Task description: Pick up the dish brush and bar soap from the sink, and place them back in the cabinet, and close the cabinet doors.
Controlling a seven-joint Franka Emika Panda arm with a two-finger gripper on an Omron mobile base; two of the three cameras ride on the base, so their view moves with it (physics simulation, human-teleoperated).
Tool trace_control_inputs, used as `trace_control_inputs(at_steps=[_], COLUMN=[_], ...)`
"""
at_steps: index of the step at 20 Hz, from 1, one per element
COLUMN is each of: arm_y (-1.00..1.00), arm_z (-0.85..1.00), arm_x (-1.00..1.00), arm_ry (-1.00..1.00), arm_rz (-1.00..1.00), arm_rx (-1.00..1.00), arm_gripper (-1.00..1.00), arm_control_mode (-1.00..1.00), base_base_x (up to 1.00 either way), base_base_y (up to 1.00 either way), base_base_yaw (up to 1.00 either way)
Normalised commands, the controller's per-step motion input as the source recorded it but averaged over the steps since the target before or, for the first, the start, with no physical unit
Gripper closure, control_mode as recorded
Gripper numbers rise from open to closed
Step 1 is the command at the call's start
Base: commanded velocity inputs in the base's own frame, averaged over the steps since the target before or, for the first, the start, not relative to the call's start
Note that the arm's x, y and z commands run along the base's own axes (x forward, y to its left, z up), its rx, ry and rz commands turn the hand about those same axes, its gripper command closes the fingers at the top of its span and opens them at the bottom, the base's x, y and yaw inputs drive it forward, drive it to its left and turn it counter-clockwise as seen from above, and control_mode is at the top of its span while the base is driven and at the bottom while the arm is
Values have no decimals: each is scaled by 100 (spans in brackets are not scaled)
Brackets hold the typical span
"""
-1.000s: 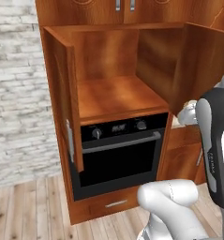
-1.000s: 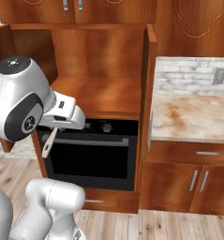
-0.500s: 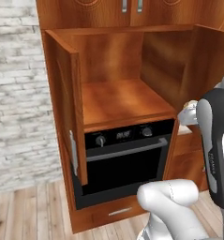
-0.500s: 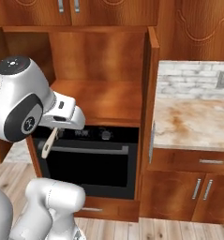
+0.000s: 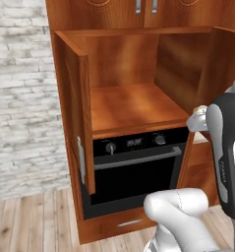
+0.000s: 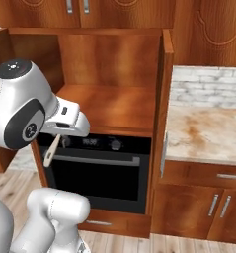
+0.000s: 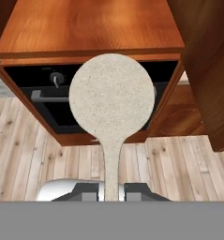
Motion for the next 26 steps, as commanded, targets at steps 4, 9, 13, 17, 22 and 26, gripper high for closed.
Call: trace_control_inputs(at_steps=[4, 9, 13, 17, 22, 26], arm_y=[0, 0, 0, 3, 12, 20], arm_z=[0, 0, -5, -19, -11, -11], arm_x=[0, 0, 4, 19, 53, 77], arm_ry=[0, 0, 0, 0, 0, 0], arm_rz=[0, 0, 2, 6, 7, 6], arm_rx=[0, 0, 0, 0, 0, 0], arm_gripper=[100, 100, 100, 100, 100, 100], arm_control_mode=[100, 100, -100, -100, -100, -100], base_base_x=[1, 16, 16, 0, 0, 0], base_base_y=[0, 0, 0, 0, 0, 0], base_base_yaw=[13, 8, 6, 0, 0, 0])
